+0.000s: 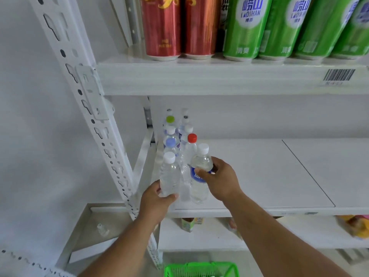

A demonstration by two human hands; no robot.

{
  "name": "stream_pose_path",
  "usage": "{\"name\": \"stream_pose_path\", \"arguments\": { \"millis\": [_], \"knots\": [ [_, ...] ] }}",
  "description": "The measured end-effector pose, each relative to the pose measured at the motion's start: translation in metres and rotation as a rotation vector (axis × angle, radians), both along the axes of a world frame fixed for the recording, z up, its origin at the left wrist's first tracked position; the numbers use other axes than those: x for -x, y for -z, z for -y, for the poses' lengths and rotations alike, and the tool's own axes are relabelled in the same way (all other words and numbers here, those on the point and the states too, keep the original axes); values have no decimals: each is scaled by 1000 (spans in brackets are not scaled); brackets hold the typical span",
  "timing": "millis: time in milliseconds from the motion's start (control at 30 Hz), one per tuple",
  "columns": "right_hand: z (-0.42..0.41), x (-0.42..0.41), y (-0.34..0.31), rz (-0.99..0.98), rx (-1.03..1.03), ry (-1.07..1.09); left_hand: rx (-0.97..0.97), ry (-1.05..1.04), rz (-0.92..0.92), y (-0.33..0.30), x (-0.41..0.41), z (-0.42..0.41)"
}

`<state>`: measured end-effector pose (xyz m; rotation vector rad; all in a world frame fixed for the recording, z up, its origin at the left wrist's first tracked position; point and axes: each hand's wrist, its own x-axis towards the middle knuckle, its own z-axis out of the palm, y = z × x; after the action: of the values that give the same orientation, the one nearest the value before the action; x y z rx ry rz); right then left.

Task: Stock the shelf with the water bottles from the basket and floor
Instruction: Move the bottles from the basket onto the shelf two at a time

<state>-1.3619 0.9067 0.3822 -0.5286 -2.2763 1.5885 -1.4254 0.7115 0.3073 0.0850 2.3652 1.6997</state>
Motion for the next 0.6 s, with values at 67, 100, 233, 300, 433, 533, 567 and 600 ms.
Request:
{"name": "stream_pose_path", "arguments": {
  "millis": [67,100,233,300,433,533,567,600],
  "knots": [
    [-3,10,6,8,6,6,6,-2,-8,4,14,-5],
    [-4,14,10,10,13,11,9,-4,-11,7,20,-8],
    [-2,26,20,19,26,16,24,-12,-10,16,35,-16],
    [1,29,25,20,25,12,30,-7,-10,20,39,-17],
    [7,35,32,11,28,-8,23,7,-15,27,43,-17],
    [11,39,33,2,32,-33,14,25,-5,32,48,-18],
    [11,41,33,-4,32,-38,13,33,-2,33,49,-18],
    [11,42,32,-11,29,-42,17,41,1,34,50,-18]
  ]
}}
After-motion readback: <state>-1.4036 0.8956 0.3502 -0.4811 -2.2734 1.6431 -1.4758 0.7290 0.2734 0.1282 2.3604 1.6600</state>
